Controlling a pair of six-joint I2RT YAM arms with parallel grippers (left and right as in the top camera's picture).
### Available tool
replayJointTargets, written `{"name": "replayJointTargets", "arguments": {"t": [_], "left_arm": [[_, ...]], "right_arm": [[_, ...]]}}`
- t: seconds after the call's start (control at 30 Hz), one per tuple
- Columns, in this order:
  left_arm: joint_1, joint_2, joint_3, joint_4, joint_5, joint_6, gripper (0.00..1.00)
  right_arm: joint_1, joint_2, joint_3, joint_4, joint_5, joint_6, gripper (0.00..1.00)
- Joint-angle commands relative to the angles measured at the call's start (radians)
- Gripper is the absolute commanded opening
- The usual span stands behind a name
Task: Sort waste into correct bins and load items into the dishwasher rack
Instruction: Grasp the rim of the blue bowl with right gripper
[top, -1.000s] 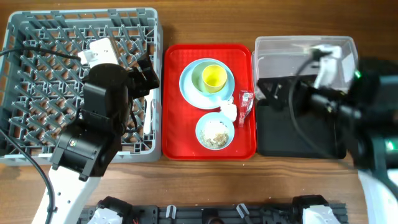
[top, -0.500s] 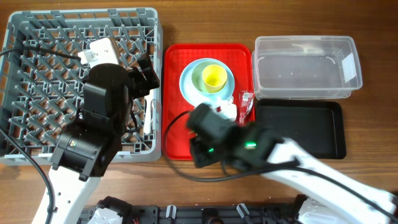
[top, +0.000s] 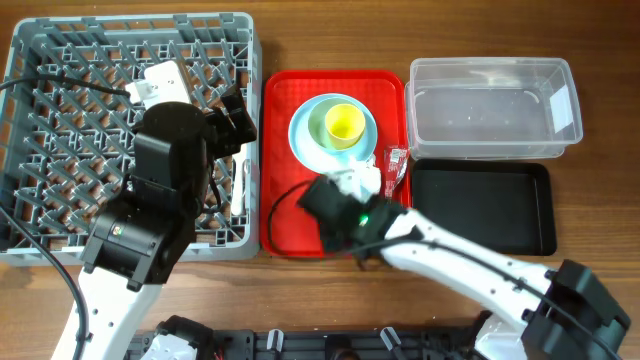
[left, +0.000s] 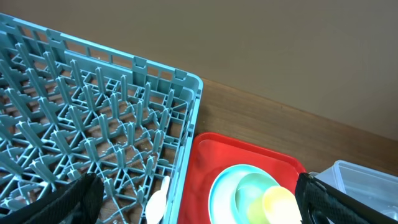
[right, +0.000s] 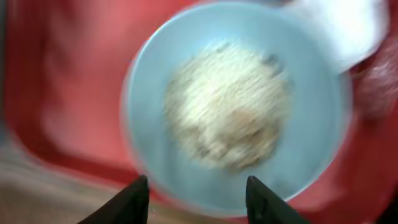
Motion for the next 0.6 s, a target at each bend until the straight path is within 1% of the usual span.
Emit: {"name": "replayJointTargets", "arguments": {"t": [0.0,0.07,0.13,0.2,0.3,0.43,0.47,0.5,0.57], "left_arm": [[0.005,-0.003,0.004,0.003,0.004,-0.016,1.00],[0.006,-0.003,0.004,0.003,0.004,-0.016,1.00],[0.005,-0.003,0.004,0.003,0.004,-0.016,1.00],[0.005,-0.003,0.004,0.003,0.004,-0.016,1.00],[0.006,-0.003,0.004,0.003,0.004,-0.016,1.00],[0.005,-0.003,0.004,0.003,0.004,-0.016,1.00],[0.006,-0.003,0.004,0.003,0.004,-0.016,1.00],[0.006,-0.003,0.004,0.003,0.004,-0.016,1.00],[0.005,-0.003,0.004,0.003,0.004,-0.017,1.00]], "right_arm": [[-0.244,-0.015,0.018,0.032,-0.111,-0.177,0.55],[-0.337,-0.012,0.018,0.046,-0.217,-0.264,0.54],[-0.441,-0.012,0.018,0.079,-0.275,-0.309,0.54],[-0.499,-0.012,0.018,0.130,-0.353,-0.352,0.51],[-0.500,-0.011,0.001,0.148,-0.374,-0.351,0.47],[-0.499,-0.007,-0.097,0.245,-0.401,-0.351,0.45],[-0.499,-0.008,-0.096,0.240,-0.433,-0.353,0.34],[-0.499,-0.020,-0.093,0.244,-0.484,-0.354,0.32],[-0.491,-0.063,-0.085,0.261,-0.537,-0.374,0.33]]}}
